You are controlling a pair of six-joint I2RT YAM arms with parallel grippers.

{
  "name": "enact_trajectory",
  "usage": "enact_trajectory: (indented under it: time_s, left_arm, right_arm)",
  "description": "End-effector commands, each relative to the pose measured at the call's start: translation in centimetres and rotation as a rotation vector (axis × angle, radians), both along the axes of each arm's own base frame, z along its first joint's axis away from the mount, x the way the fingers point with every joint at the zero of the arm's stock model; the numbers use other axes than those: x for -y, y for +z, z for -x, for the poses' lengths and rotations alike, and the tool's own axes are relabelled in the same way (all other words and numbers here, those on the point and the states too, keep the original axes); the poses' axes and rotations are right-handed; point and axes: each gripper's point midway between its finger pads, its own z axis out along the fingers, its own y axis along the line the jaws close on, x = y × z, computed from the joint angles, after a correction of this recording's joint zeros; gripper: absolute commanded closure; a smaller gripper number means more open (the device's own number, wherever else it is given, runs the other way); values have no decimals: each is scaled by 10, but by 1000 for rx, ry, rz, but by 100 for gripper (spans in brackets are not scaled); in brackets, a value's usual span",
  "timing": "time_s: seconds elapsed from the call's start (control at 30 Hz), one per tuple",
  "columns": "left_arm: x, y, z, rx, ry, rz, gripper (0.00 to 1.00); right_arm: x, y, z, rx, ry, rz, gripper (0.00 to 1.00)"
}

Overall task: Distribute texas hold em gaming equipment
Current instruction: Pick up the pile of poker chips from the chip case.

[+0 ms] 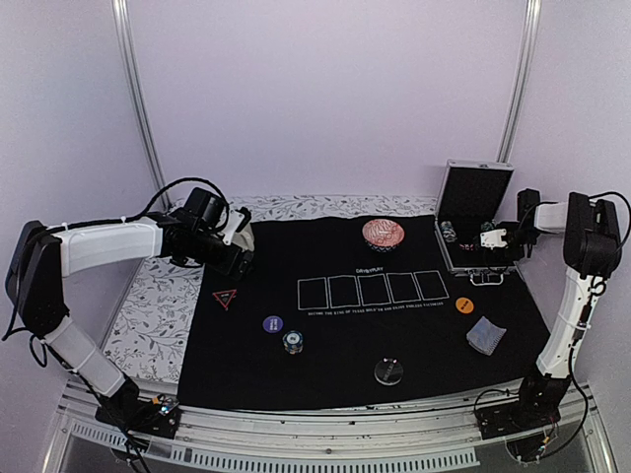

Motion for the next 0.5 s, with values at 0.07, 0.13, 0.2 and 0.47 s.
enact_trajectory:
  time_s: [0.07,0.13,0.2,0.47]
  left_arm:
    - [-3,-2,-4,-16,4,-5,2]
    - [-3,-3,-4,-17,5,-8,2]
    - [-3,-4,-4,-18,4,-10,2]
    - [-3,-4,-4,-21,2,-9,2]
  right_arm:
    - [-8,-51,16,-156,23,-13,38]
    - [-10,-56,16,-170,19,-19,38]
    - [-10,-60,15,-179,11,-15,37]
    - [-5,-64,26,-214,-19,-8,47]
